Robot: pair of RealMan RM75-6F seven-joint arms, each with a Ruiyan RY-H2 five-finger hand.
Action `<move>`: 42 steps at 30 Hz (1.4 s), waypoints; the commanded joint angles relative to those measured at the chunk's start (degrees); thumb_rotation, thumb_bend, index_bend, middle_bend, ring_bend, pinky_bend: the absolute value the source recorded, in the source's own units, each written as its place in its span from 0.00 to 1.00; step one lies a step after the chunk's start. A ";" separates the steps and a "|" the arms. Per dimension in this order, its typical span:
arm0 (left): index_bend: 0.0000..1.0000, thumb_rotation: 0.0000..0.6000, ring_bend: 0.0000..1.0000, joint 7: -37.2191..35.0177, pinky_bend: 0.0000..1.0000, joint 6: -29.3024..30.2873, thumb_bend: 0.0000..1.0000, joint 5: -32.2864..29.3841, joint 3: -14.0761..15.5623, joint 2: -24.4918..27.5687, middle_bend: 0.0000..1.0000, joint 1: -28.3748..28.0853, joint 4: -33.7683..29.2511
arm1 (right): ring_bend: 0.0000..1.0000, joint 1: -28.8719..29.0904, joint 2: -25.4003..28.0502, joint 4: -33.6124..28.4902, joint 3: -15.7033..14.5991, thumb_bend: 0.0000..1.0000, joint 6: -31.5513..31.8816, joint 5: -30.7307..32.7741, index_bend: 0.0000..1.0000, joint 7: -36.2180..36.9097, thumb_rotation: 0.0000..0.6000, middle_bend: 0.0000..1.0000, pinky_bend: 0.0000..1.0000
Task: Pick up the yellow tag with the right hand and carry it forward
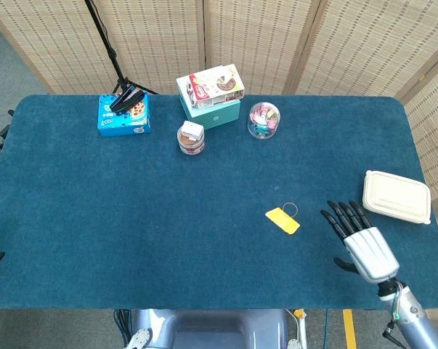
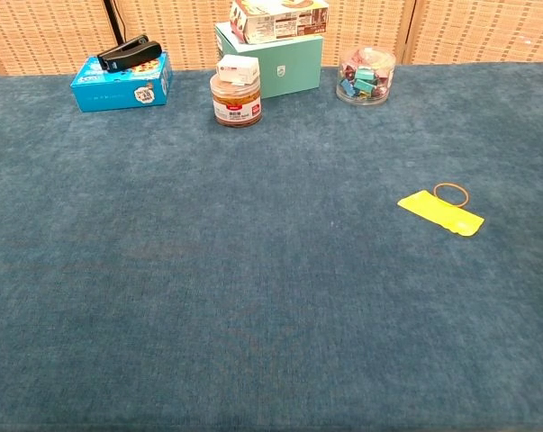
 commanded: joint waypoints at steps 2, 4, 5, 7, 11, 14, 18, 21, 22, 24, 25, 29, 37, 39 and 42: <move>0.00 1.00 0.00 1.41 0.00 -0.25 0.10 -0.43 -0.04 -0.32 0.00 -0.16 -0.49 | 0.00 6.89 -2.71 4.85 2.04 0.00 -6.27 -1.79 0.00 1.94 1.00 0.00 0.00; 0.00 1.00 0.00 1.97 0.00 -0.38 0.10 -0.97 -0.21 -0.45 0.00 -0.26 -0.66 | 0.00 9.31 -4.24 6.97 2.68 0.00 -7.95 -2.07 0.00 2.49 1.00 0.00 0.00; 0.00 1.00 0.00 2.19 0.00 -0.49 0.10 -1.28 -0.32 -0.50 0.00 -0.33 -0.74 | 0.00 10.34 -5.11 8.19 2.87 0.00 -8.63 -2.08 0.00 3.08 1.00 0.00 0.00; 0.00 1.00 0.00 2.51 0.00 -0.78 0.10 -1.82 -0.49 -0.54 0.00 -0.50 -0.86 | 0.00 12.09 -6.62 10.40 2.86 0.00 -9.78 -2.22 0.00 4.37 1.00 0.00 0.00; 0.00 1.00 0.00 3.10 0.00 -1.29 0.10 -2.73 -0.81 -0.58 0.00 -0.82 -1.04 | 0.00 15.09 -9.91 15.16 2.32 0.00 -11.89 -2.61 0.00 6.67 1.00 0.00 0.00; 0.00 1.00 0.00 3.31 0.00 -1.68 0.10 -3.15 -0.93 -0.55 0.00 -1.02 -1.20 | 0.00 16.93 -12.06 18.58 1.43 0.00 -13.50 -2.73 0.00 8.29 1.00 0.00 0.00; 0.00 1.00 0.00 3.06 0.00 -1.72 0.10 -3.42 -1.00 -0.44 0.00 -0.98 -1.15 | 0.00 18.40 -14.01 21.79 0.29 0.00 -14.59 -2.56 0.00 9.70 1.00 0.00 0.00; 0.00 1.00 0.00 2.65 0.00 -1.76 0.10 -3.48 -1.03 -0.35 0.00 -0.96 -1.07 | 0.00 19.04 -15.23 23.68 -0.47 0.00 -15.03 -2.41 0.00 10.10 1.00 0.00 0.00; 0.00 1.00 0.00 2.53 0.00 -1.77 0.10 -3.41 -1.02 -0.29 0.00 -0.95 -1.03 | 0.00 19.32 -15.69 24.53 -0.74 0.00 -15.47 -2.29 0.00 9.86 1.00 0.00 0.00; 0.00 1.00 0.00 2.16 0.00 -1.71 0.10 -3.16 -0.94 -0.20 0.00 -0.87 -0.96 | 0.00 19.79 -16.41 26.10 -1.17 0.00 -16.31 -2.00 0.00 8.67 1.00 0.00 0.00; 0.00 1.00 0.00 1.97 0.00 -1.66 0.10 -3.06 -0.89 -0.16 0.00 -0.81 -0.88 | 0.00 20.00 -16.66 26.68 -1.38 0.00 -16.65 -1.89 0.00 8.09 1.00 0.00 0.00; 0.00 1.00 0.00 1.49 0.00 -1.68 0.10 -3.13 -0.90 -0.09 0.00 -0.74 -0.55 | 0.00 20.49 -17.44 28.24 -1.57 0.00 -16.61 -1.25 0.00 7.05 1.00 0.00 0.00; 0.00 1.00 0.00 1.66 0.00 -1.92 0.10 -3.14 -0.90 -0.03 0.00 -0.86 -0.49 | 0.00 21.97 -19.68 31.12 -2.24 0.00 -17.76 0.06 0.00 6.01 1.00 0.00 0.00; 0.00 1.00 0.00 1.52 0.00 -1.86 0.10 -3.22 -0.92 -0.02 0.00 -0.81 -0.51 | 0.00 22.28 -20.35 32.02 -2.27 0.00 -18.04 0.50 0.00 5.50 1.00 0.00 0.00; 0.00 1.00 0.00 1.36 0.00 -1.90 0.10 -3.37 -0.97 0.01 0.00 -0.80 -0.41 | 0.00 22.57 -20.98 32.64 -2.39 0.00 -18.27 1.11 0.00 5.50 1.00 0.00 0.00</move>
